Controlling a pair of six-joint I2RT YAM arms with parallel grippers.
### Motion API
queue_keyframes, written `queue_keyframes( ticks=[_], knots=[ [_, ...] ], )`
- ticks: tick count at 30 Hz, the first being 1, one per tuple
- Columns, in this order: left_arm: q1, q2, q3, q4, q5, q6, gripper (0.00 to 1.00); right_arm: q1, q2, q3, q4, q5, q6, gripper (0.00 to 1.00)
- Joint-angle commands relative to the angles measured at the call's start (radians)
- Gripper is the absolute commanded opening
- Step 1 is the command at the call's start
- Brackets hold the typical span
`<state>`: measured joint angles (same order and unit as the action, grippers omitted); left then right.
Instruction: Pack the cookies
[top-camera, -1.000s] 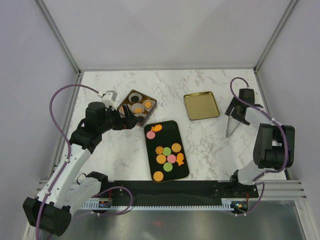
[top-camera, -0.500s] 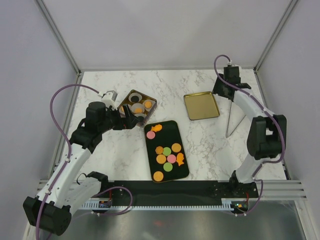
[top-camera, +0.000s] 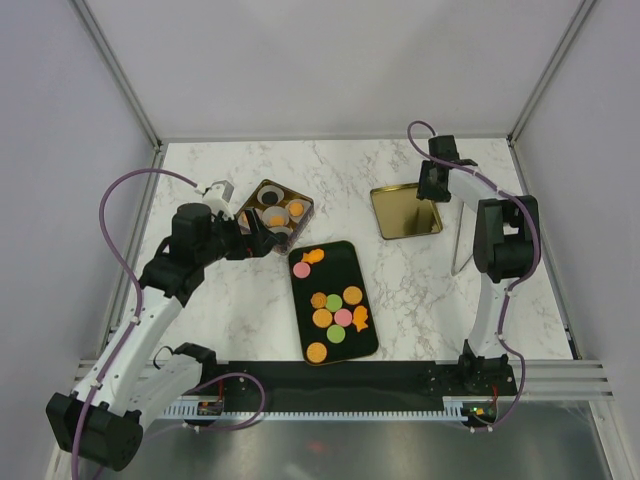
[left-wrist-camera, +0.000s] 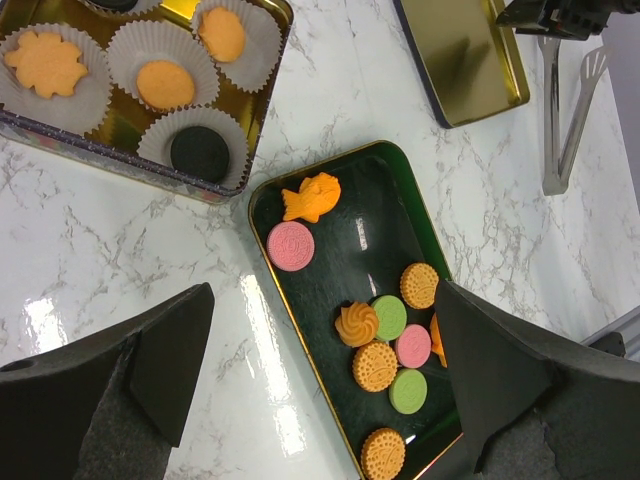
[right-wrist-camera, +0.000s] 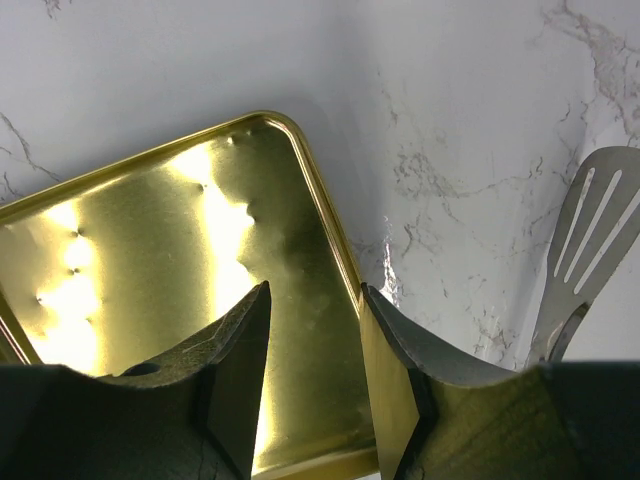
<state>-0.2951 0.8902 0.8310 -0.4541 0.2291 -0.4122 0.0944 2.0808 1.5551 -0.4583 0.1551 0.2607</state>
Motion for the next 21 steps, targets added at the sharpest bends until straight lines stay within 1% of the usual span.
queue_keyframes(
  ticks=[1, 5, 15, 21],
  knots=[
    [-0.001, 0.007, 0.036, 0.034, -0.001, -0.022, 1.00, -0.001, 0.021, 0.031, -0.017, 0.009, -0.028, 0.49],
    [-0.003, 0.015, 0.036, 0.035, 0.003, -0.025, 1.00, -0.002, -0.001, 0.005, -0.010, -0.002, -0.028, 0.48],
    [-0.001, 0.027, 0.033, 0.037, -0.001, -0.022, 1.00, -0.001, -0.054, -0.021, -0.005, 0.032, -0.028, 0.49],
    [-0.003, 0.027, 0.030, 0.035, -0.004, -0.019, 1.00, -0.024, -0.056, -0.030, -0.002, 0.026, -0.025, 0.49]
  ],
)
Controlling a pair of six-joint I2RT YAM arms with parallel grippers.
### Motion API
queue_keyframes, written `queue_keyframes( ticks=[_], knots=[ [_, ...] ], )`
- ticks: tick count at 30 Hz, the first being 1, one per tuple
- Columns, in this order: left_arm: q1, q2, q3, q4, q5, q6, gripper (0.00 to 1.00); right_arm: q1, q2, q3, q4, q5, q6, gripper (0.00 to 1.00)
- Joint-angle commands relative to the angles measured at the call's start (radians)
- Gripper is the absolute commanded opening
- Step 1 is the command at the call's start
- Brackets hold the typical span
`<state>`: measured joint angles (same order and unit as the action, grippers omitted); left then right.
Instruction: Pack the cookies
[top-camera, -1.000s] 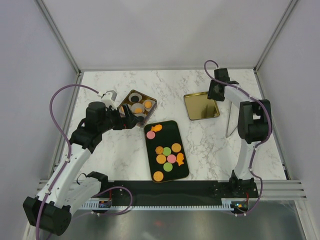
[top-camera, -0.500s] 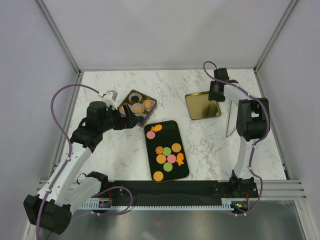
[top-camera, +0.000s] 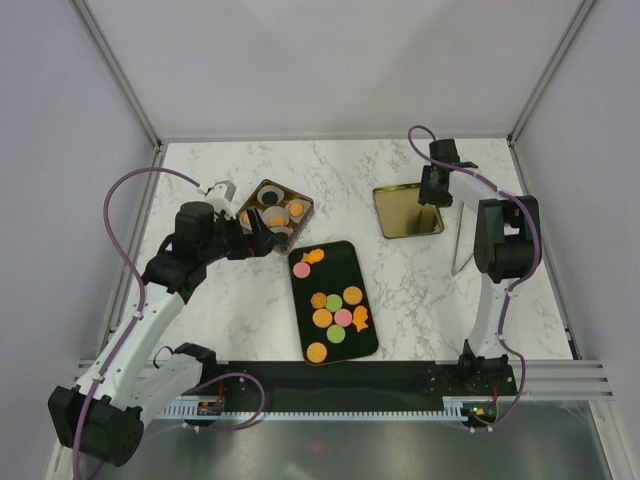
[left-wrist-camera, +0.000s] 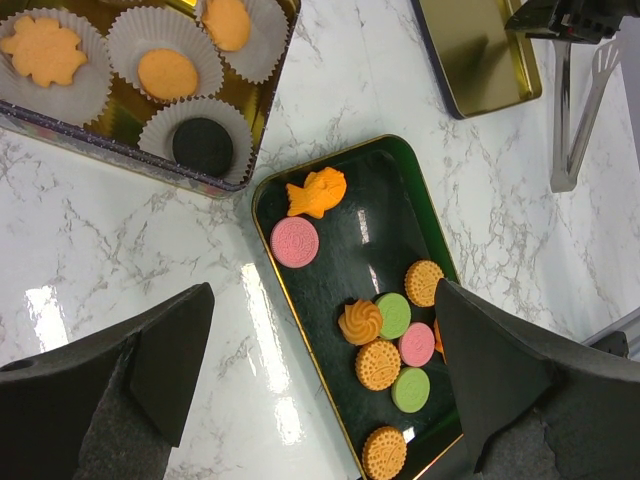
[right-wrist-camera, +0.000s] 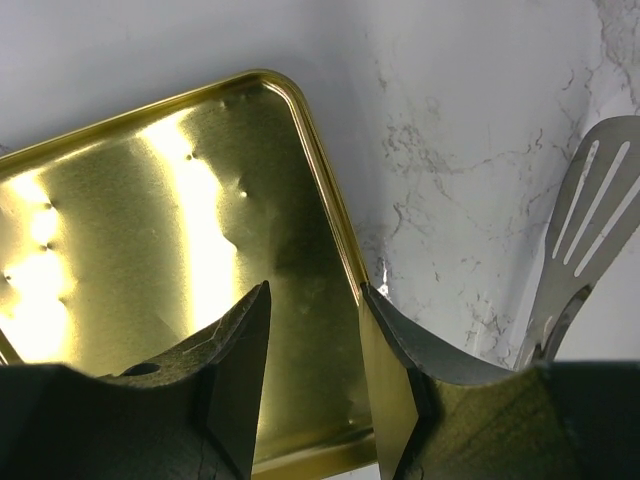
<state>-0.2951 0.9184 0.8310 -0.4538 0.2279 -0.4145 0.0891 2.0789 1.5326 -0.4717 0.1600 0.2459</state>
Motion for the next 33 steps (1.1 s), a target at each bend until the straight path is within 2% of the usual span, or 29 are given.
queue_keyframes(
  ticks=[1, 8, 11, 19, 33],
  knots=[
    [-0.001, -0.001, 0.030, 0.037, -0.002, -0.017, 1.00, -0.020, -0.052, -0.009, 0.013, 0.021, -0.010, 0.49],
    [-0.001, 0.011, 0.031, 0.037, 0.001, -0.017, 1.00, -0.038, -0.080, -0.045, 0.034, -0.022, -0.013, 0.49],
    [-0.003, 0.010, 0.030, 0.037, -0.001, -0.017, 1.00, -0.046, -0.112, -0.075, 0.073, -0.106, -0.002, 0.50],
    [-0.003, 0.008, 0.022, 0.037, -0.006, -0.013, 1.00, -0.063, -0.166, -0.084, 0.074, -0.056, 0.009, 0.50],
    [-0.001, 0.017, 0.028, 0.040, 0.014, -0.018, 1.00, -0.084, -0.031, -0.065, 0.061, -0.140, -0.013, 0.50]
  ],
)
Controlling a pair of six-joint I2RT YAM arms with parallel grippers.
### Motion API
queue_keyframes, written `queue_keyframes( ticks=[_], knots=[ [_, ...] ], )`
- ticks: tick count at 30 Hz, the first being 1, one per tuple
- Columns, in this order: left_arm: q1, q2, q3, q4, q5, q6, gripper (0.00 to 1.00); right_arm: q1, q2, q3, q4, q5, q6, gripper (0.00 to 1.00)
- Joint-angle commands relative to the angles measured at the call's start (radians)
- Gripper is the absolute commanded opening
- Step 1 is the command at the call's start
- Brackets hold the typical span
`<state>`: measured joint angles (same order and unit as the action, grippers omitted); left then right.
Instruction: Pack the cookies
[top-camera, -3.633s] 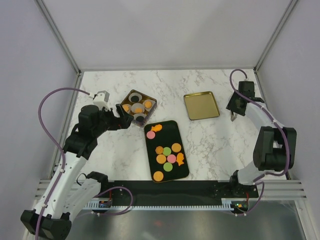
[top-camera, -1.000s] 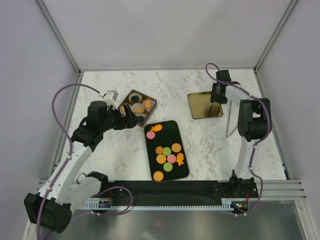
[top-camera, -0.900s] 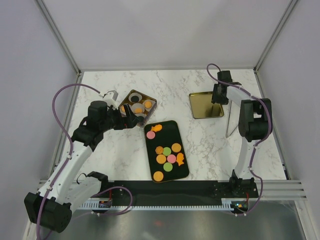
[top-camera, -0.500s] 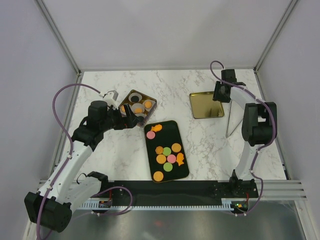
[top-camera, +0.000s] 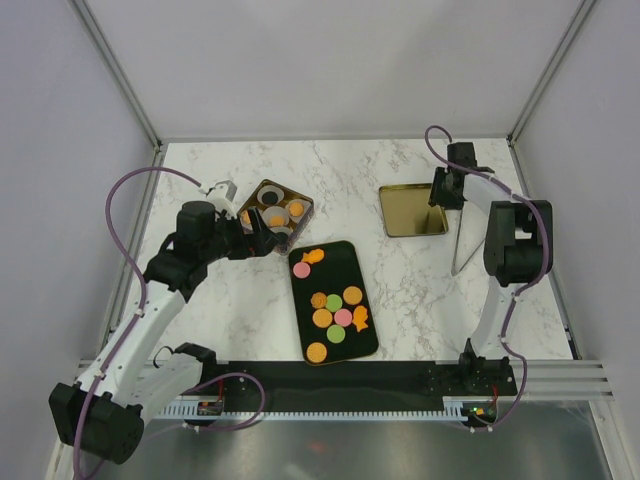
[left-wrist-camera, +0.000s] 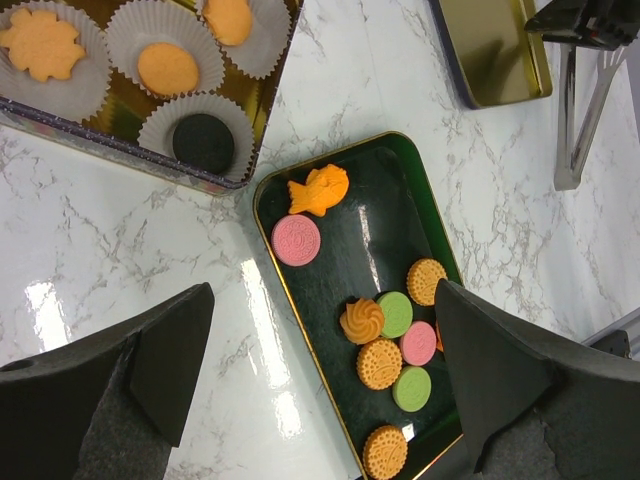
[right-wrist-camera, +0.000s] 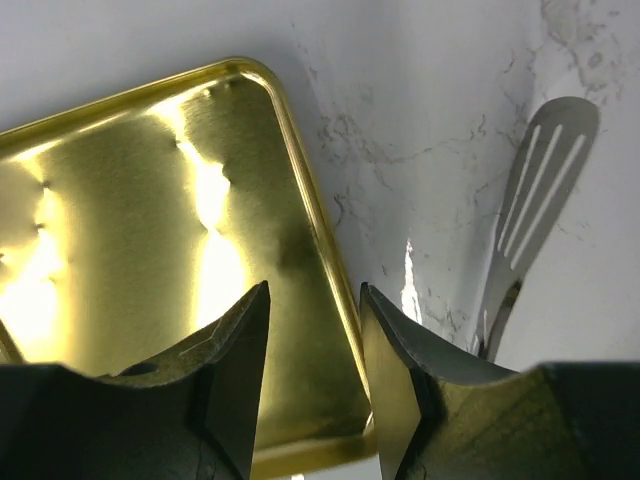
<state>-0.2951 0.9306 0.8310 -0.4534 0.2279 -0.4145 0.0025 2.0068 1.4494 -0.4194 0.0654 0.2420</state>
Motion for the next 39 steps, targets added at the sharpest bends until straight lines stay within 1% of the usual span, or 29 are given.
queue_keyframes(
  ticks=[1, 5, 8, 10, 13, 14, 20, 24, 26, 29, 33, 39],
  knots=[
    [-0.003, 0.008, 0.030, 0.038, 0.024, -0.024, 1.00, 0.004, 0.055, 0.020, 0.008, -0.050, -0.007, 0.50],
    [-0.003, 0.023, 0.028, 0.051, 0.050, -0.044, 1.00, 0.004, 0.072, 0.016, 0.010, -0.049, 0.009, 0.49],
    [-0.001, 0.045, 0.025, 0.079, 0.077, -0.072, 1.00, 0.004, 0.076, 0.009, 0.013, -0.068, 0.026, 0.40],
    [-0.003, 0.063, 0.023, 0.110, 0.097, -0.099, 1.00, 0.004, 0.073, 0.002, 0.019, -0.110, 0.039, 0.37],
    [-0.003, 0.106, 0.019, 0.145, 0.120, -0.144, 1.00, 0.004, 0.072, -0.009, 0.027, -0.121, 0.045, 0.26],
    [-0.003, 0.117, 0.017, 0.172, 0.125, -0.158, 0.99, 0.002, 0.069, -0.011, 0.028, -0.134, 0.048, 0.19],
    [-0.016, 0.234, 0.029, 0.300, 0.168, -0.265, 0.98, 0.004, 0.021, -0.015, 0.041, -0.193, 0.100, 0.00],
    [-0.056, 0.322, 0.092, 0.314, 0.140, -0.277, 0.97, 0.004, -0.037, -0.029, 0.079, -0.272, 0.154, 0.00],
    [-0.070, 0.387, 0.135, 0.318, 0.126, -0.280, 0.97, 0.007, -0.094, -0.041, 0.100, -0.337, 0.189, 0.00],
    [-0.072, 0.425, 0.161, 0.323, 0.116, -0.283, 0.96, 0.022, -0.138, -0.053, 0.123, -0.380, 0.212, 0.00],
    [-0.072, 0.477, 0.209, 0.325, 0.079, -0.277, 0.96, 0.080, -0.219, -0.060, 0.136, -0.403, 0.246, 0.00],
    [-0.070, 0.539, 0.295, 0.374, 0.087, -0.288, 0.97, 0.187, -0.282, -0.061, 0.152, -0.423, 0.281, 0.00]
  ],
)
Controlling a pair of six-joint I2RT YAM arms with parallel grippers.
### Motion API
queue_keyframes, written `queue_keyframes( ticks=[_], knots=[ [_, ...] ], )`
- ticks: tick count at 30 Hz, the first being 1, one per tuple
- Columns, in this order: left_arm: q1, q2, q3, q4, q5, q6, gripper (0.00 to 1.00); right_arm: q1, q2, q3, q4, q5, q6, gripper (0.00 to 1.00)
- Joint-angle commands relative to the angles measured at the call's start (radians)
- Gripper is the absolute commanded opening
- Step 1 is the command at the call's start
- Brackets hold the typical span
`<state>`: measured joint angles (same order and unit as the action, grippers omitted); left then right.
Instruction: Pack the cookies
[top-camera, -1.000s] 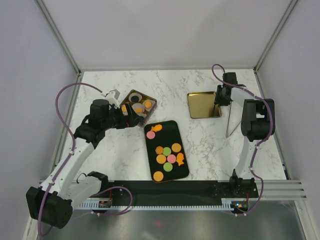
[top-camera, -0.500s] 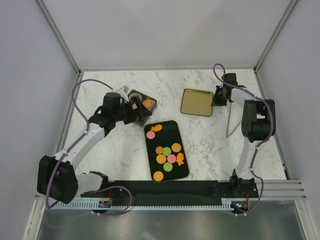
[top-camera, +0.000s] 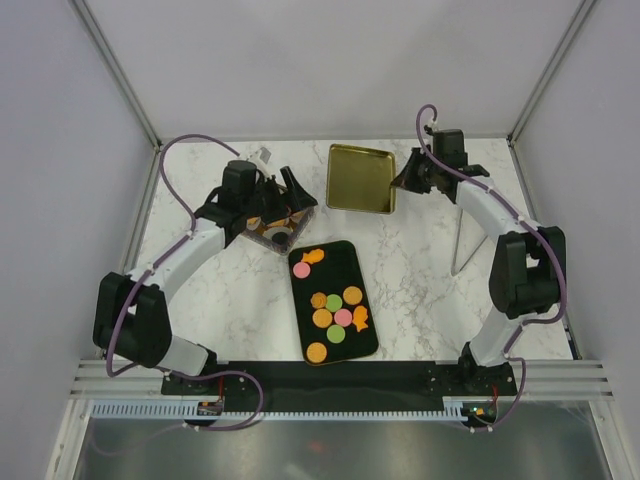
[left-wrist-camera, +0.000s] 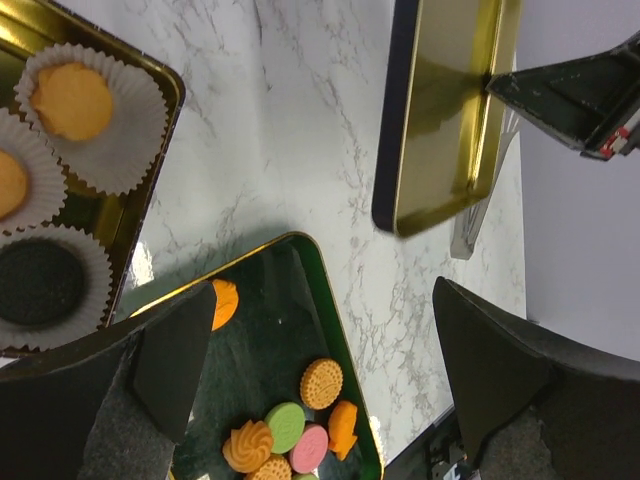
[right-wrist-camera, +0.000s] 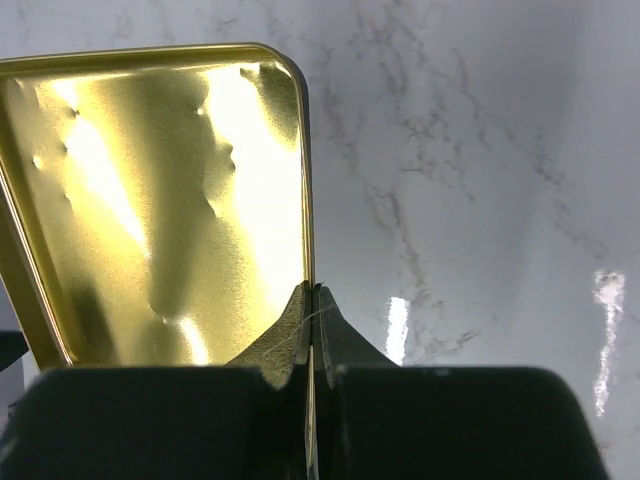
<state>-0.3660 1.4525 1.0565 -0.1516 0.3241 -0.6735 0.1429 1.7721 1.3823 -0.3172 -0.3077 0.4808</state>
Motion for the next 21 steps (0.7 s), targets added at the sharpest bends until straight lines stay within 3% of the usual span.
queue_keyframes(
  ticks=[1, 8, 10, 17, 21],
  knots=[
    [0.001, 0.026, 0.079, 0.072, -0.008, -0.029, 0.97, 0.063, -0.053, 0.011, 0.050, -0.044, 0.053, 0.00],
    [0.001, 0.055, 0.102, 0.098, -0.002, -0.024, 0.96, 0.171, -0.076, 0.021, 0.056, -0.045, 0.071, 0.00],
    [0.001, 0.058, 0.100, 0.099, 0.000, -0.023, 0.91, 0.178, -0.077, 0.009, 0.073, -0.050, 0.081, 0.00],
    [0.002, 0.048, 0.096, 0.093, 0.003, -0.015, 0.55, 0.211, -0.100, -0.029, 0.110, -0.093, 0.093, 0.00],
    [0.002, 0.049, 0.114, 0.070, 0.018, -0.012, 0.23, 0.224, -0.126, -0.054, 0.113, -0.082, 0.056, 0.04]
  ],
)
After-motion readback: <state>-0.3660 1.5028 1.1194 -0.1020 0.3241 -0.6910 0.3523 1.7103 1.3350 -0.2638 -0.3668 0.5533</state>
